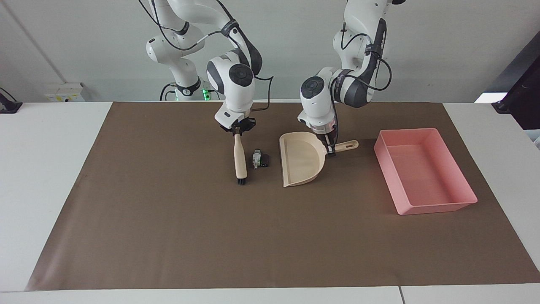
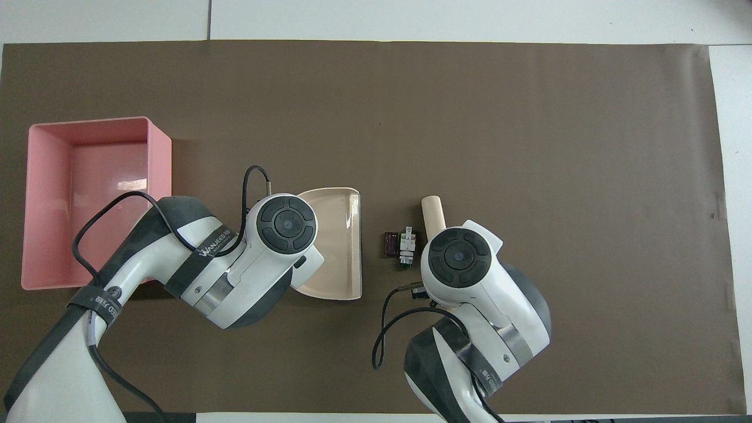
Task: Clean e-waste and dump in bin
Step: 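Sweep the metal component into the dustpan with the brush in the right gripper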
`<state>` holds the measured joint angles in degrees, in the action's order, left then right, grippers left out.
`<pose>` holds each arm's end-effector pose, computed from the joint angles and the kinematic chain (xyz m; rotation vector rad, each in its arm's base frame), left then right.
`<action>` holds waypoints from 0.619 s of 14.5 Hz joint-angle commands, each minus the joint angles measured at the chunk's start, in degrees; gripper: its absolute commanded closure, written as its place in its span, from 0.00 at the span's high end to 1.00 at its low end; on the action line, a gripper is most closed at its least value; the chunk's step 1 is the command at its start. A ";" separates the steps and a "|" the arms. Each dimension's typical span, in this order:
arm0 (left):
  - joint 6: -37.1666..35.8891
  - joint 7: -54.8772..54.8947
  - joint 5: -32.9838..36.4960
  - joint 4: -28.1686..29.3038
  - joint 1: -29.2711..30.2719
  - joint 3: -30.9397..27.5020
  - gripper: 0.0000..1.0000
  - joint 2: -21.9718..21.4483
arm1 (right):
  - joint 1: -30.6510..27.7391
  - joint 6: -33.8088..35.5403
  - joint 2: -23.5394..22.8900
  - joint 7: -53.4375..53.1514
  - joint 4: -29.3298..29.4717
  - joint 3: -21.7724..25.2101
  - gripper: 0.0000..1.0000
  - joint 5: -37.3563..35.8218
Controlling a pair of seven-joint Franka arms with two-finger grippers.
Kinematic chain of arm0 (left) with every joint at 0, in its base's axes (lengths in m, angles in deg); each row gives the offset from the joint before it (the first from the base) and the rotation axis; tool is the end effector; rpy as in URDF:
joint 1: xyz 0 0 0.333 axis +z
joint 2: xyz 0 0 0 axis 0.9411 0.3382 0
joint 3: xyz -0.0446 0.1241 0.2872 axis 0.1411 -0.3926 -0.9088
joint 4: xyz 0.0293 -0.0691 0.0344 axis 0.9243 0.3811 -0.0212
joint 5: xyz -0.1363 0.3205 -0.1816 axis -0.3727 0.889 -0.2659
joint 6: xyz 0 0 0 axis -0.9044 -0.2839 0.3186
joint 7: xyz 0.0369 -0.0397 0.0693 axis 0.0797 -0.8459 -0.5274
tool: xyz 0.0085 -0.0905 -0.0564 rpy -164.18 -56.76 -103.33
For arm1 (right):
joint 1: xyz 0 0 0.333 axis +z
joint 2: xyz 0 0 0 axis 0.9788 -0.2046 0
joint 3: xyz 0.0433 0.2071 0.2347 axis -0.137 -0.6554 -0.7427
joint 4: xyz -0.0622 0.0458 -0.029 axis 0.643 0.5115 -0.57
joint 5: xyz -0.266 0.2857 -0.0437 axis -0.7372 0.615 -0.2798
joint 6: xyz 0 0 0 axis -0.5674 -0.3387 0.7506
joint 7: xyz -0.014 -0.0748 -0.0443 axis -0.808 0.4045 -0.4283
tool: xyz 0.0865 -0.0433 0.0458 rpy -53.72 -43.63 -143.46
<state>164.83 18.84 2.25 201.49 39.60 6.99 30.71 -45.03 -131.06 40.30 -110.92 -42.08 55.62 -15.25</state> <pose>0.4547 -0.2892 0.3549 -1.9064 2.1260 0.3554 0.4105 0.2968 0.3487 3.0017 0.2292 -0.2835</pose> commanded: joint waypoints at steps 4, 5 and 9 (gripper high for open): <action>4.00 -0.19 0.89 1.12 -0.83 -0.56 0.00 1.06 | 7.53 -1.53 -9.94 4.51 8.89 -0.26 0.00 3.85; 4.44 -0.28 0.89 1.64 -0.83 -0.56 0.00 1.06 | 8.49 -4.32 -10.21 5.57 9.51 -0.35 0.00 5.25; 6.11 -0.11 0.89 3.23 -0.65 -0.47 0.00 0.45 | 11.75 -10.77 -11.44 7.43 12.58 -0.88 0.00 21.15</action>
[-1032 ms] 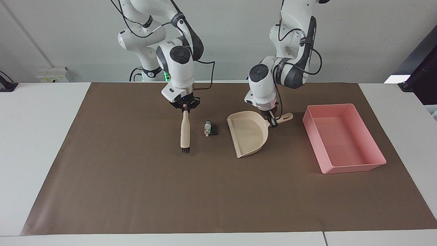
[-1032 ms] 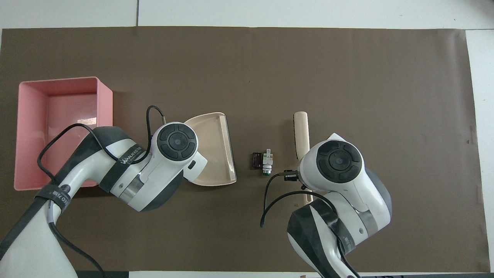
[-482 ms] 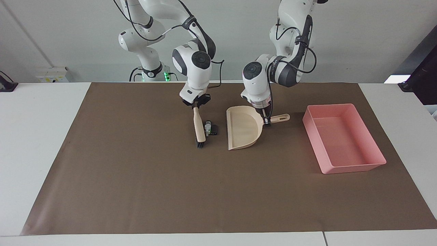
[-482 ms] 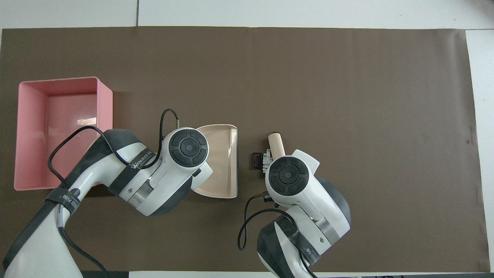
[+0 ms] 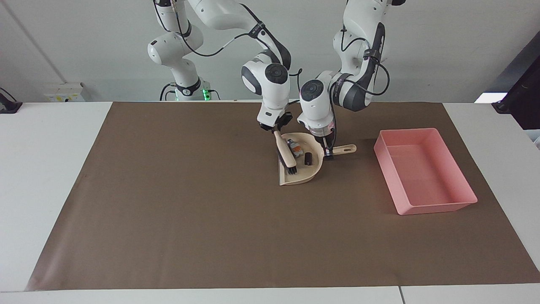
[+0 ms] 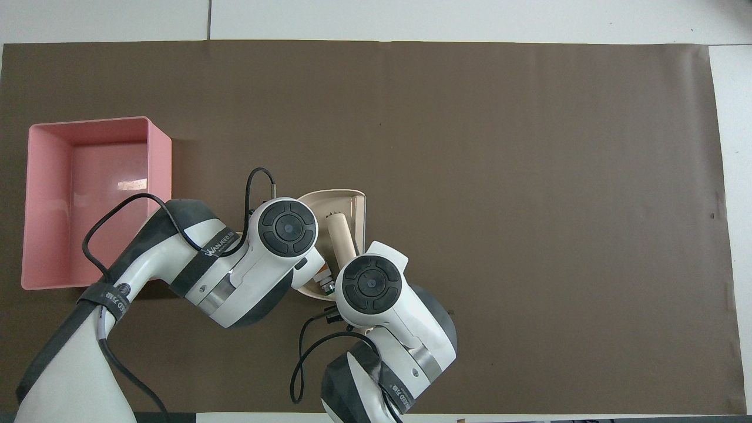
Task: Clean e-waste and dump in bin
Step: 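Sweep the metal component into the dustpan with the brush in the right gripper, then carry the dustpan to the bin with the left gripper while the right gripper withdraws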
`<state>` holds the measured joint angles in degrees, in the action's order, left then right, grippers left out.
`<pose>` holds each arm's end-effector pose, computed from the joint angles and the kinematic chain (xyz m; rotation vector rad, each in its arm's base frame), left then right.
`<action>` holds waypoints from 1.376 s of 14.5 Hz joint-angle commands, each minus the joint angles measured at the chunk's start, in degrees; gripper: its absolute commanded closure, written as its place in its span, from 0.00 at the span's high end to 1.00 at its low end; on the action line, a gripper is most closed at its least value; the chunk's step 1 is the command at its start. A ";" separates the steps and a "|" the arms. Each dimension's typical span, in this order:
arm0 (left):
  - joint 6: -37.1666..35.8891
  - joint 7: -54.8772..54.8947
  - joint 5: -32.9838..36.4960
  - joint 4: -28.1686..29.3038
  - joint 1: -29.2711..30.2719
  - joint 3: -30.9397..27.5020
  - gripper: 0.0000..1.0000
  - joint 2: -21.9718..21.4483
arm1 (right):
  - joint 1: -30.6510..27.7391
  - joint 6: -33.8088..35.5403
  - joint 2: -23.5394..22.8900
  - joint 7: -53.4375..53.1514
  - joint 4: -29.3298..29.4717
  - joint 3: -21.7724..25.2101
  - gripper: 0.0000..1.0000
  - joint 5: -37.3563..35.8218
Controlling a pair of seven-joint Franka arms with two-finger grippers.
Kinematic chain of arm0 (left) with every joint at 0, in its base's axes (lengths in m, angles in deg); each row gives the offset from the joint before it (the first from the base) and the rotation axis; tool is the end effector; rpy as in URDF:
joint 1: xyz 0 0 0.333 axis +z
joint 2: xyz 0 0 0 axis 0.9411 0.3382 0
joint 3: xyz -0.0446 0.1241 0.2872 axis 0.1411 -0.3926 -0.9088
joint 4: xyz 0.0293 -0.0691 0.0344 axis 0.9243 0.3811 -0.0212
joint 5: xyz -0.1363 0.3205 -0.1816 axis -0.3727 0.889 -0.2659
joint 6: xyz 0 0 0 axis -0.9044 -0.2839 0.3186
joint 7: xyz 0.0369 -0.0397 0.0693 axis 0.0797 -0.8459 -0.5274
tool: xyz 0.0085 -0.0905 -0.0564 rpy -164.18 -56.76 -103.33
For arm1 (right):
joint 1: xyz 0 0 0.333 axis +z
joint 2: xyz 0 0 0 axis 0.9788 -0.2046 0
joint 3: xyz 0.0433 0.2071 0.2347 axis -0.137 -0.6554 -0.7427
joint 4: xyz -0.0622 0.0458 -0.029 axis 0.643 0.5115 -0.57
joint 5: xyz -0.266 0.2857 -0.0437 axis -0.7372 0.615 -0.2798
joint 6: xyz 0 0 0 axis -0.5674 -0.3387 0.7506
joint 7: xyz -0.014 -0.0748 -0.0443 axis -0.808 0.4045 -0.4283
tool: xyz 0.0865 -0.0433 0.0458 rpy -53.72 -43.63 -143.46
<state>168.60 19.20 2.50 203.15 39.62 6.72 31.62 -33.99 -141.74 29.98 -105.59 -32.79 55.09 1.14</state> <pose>0.4543 -0.2889 0.3382 -1.8910 2.1519 0.3268 0.3848 0.4323 0.3343 -2.9412 -0.3995 0.2640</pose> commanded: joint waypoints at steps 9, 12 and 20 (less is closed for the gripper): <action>5.60 3.38 -1.28 3.50 2.40 -0.12 0.00 -2.21 | -10.08 24.92 10.82 -2.73 4.96 0.36 0.00 -3.04; 4.55 12.86 -9.96 2.10 7.48 -0.21 0.00 -3.97 | -18.43 29.35 12.15 -2.73 4.09 0.27 0.00 -9.00; -0.71 31.06 -14.48 -4.56 21.63 -0.91 0.00 -7.67 | -42.87 25.50 15.48 15.54 -5.92 0.18 0.00 -15.44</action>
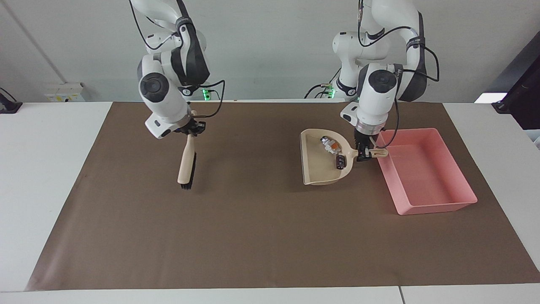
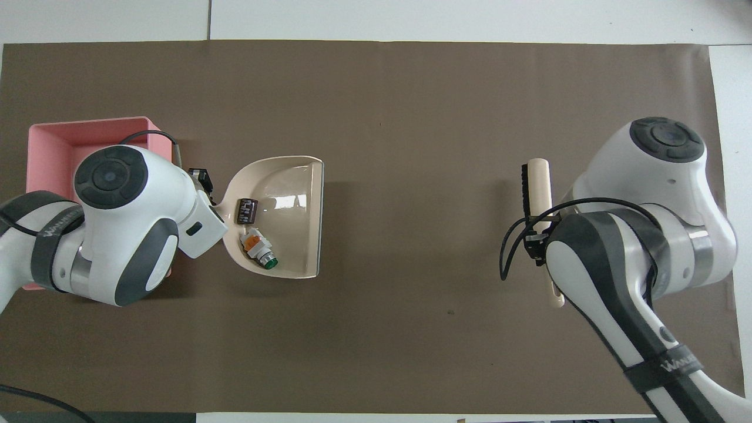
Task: Clean e-waste and dump in bin
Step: 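Carry the dustpan to the bin with the left gripper while the right gripper withdraws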
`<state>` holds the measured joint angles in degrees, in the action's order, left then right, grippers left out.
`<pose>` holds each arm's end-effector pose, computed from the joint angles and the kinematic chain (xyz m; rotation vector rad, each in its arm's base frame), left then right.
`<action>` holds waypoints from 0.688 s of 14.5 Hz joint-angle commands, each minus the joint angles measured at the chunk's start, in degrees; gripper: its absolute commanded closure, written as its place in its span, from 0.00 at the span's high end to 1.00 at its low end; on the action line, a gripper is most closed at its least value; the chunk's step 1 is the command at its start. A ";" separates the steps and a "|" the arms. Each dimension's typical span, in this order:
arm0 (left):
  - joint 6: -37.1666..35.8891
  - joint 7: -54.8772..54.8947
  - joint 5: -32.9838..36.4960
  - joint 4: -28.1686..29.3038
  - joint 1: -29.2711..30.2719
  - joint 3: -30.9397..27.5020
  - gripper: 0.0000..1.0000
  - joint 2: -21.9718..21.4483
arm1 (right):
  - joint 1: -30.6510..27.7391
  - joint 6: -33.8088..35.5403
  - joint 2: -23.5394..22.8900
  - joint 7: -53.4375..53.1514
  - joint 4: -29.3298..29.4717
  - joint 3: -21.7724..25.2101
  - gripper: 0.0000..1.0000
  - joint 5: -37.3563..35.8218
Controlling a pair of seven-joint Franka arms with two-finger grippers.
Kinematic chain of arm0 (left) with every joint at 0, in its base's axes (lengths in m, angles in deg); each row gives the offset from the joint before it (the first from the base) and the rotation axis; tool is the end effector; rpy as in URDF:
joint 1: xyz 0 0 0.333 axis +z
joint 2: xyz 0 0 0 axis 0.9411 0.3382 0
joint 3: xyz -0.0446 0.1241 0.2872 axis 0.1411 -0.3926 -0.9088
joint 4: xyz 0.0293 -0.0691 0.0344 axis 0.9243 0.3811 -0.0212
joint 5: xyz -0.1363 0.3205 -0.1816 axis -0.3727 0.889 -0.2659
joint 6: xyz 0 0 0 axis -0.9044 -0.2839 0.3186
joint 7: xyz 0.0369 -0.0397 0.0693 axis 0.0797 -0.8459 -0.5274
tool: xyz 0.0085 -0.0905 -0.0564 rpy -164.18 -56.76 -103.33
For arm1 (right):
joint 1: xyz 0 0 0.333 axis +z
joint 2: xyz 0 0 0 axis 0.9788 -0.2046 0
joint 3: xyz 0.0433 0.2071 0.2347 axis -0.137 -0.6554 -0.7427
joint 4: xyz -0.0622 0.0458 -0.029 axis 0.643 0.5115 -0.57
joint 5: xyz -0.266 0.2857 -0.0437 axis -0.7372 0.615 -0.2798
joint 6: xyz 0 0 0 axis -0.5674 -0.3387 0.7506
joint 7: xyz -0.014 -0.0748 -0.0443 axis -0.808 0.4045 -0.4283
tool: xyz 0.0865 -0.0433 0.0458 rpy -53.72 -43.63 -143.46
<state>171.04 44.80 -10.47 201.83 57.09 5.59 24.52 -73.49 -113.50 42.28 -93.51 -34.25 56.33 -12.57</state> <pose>0.5230 -0.1419 0.4163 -2.0224 2.2730 0.0866 0.4990 0.0629 0.4070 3.0779 -0.1061 -0.5587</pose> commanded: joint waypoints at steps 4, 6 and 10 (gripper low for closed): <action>-8.87 15.93 -5.90 -14.75 14.35 0.22 0.00 3.99 | -13.55 -13.89 4.59 16.17 -11.22 -0.97 0.00 -2.43; -9.41 19.00 -5.90 -17.58 17.70 0.22 0.00 5.32 | -16.56 -16.54 4.68 19.46 -13.16 -0.97 0.00 -3.13; -9.15 26.04 -4.77 -21.89 25.61 -0.13 0.00 7.52 | -17.44 -20.14 5.65 19.29 -17.11 -0.97 0.00 -4.80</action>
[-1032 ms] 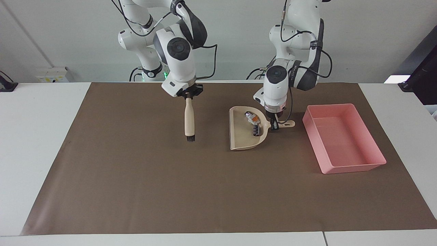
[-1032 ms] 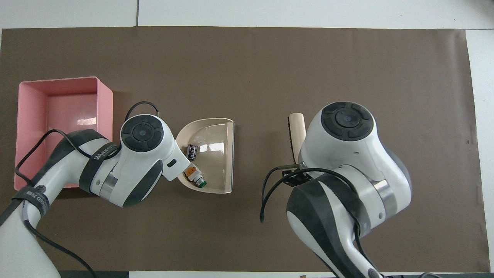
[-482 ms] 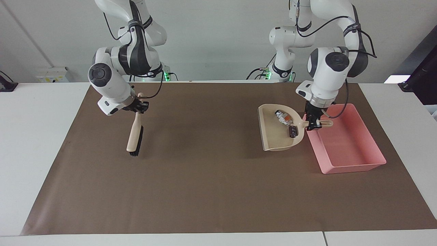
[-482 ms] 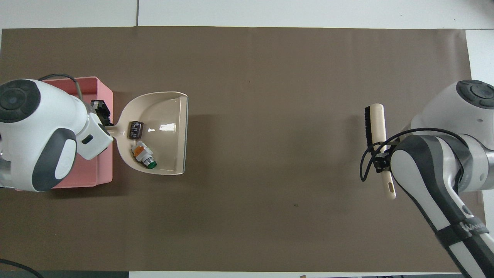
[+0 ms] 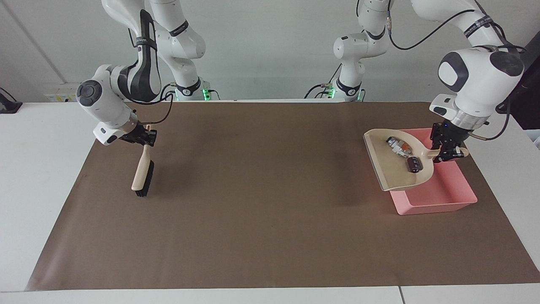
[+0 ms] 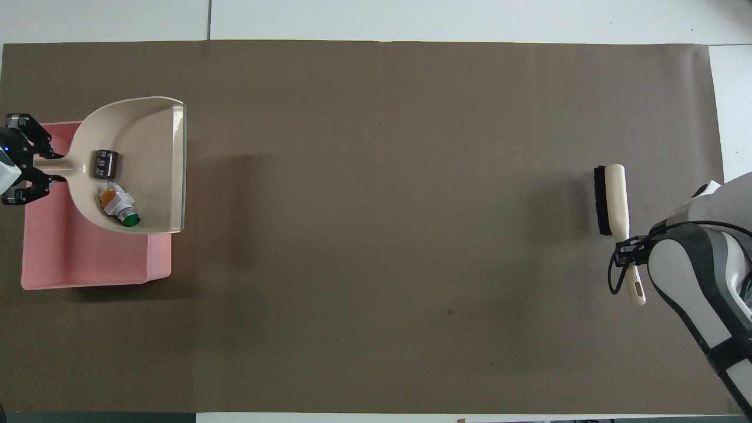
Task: Clean e-waste and dump in bin
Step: 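Tip the dustpan over the pink bin with the left gripper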
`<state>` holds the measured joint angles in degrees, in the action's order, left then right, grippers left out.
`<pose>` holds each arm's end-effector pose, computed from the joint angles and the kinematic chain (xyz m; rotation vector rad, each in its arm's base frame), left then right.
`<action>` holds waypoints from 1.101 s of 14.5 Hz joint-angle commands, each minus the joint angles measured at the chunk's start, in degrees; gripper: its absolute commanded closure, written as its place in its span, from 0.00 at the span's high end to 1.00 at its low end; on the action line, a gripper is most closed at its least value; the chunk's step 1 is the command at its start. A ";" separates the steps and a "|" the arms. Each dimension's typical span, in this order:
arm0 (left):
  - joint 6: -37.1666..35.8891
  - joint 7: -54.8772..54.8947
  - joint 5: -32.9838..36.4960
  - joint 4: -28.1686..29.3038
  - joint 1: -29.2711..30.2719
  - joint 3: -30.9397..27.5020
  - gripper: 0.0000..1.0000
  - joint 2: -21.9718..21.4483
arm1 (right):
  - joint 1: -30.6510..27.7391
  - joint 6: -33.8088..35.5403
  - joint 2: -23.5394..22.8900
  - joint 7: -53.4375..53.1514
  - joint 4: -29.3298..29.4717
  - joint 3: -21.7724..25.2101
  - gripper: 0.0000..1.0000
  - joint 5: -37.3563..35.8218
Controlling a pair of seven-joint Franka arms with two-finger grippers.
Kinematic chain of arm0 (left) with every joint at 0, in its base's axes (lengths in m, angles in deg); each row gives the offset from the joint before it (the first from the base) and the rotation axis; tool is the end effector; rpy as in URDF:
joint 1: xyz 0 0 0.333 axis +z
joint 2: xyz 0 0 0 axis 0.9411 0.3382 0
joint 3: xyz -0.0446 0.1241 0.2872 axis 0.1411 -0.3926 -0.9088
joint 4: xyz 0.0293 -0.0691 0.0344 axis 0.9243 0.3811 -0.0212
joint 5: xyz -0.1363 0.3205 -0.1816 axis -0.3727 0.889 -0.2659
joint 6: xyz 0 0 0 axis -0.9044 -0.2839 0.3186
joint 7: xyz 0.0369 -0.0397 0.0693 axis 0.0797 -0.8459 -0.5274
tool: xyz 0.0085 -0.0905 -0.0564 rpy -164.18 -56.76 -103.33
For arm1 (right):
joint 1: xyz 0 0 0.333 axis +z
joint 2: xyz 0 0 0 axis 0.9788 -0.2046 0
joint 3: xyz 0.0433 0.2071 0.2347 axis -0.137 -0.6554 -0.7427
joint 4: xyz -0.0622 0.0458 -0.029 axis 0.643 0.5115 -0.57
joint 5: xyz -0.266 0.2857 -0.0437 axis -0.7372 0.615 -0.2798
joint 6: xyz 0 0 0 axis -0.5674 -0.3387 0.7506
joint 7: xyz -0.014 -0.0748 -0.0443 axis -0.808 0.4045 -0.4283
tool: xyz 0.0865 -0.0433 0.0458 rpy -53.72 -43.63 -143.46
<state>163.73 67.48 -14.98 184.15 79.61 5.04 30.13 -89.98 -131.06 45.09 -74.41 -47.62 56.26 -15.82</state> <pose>0.5937 0.0795 0.4947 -2.0878 2.2188 -0.0198 0.4692 -0.0810 0.3498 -3.0956 0.0017 0.3636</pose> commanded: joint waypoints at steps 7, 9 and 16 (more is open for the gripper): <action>0.45 5.93 16.61 -5.01 7.15 0.32 0.00 3.14 | -1.39 -4.62 3.98 0.19 -6.22 -0.90 0.42 -1.64; 1.67 5.13 21.24 -3.35 6.80 0.24 0.00 2.88 | -1.04 -3.74 3.72 0.19 -5.35 -0.98 1.00 -1.65; 5.99 -10.58 41.22 9.40 2.77 0.32 0.00 -2.66 | 1.24 2.24 3.19 0.01 9.32 -1.51 1.00 -0.86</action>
<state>168.62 60.69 23.29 189.20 83.76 5.77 31.32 -88.87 -130.59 47.83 -74.41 -42.60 55.08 -16.40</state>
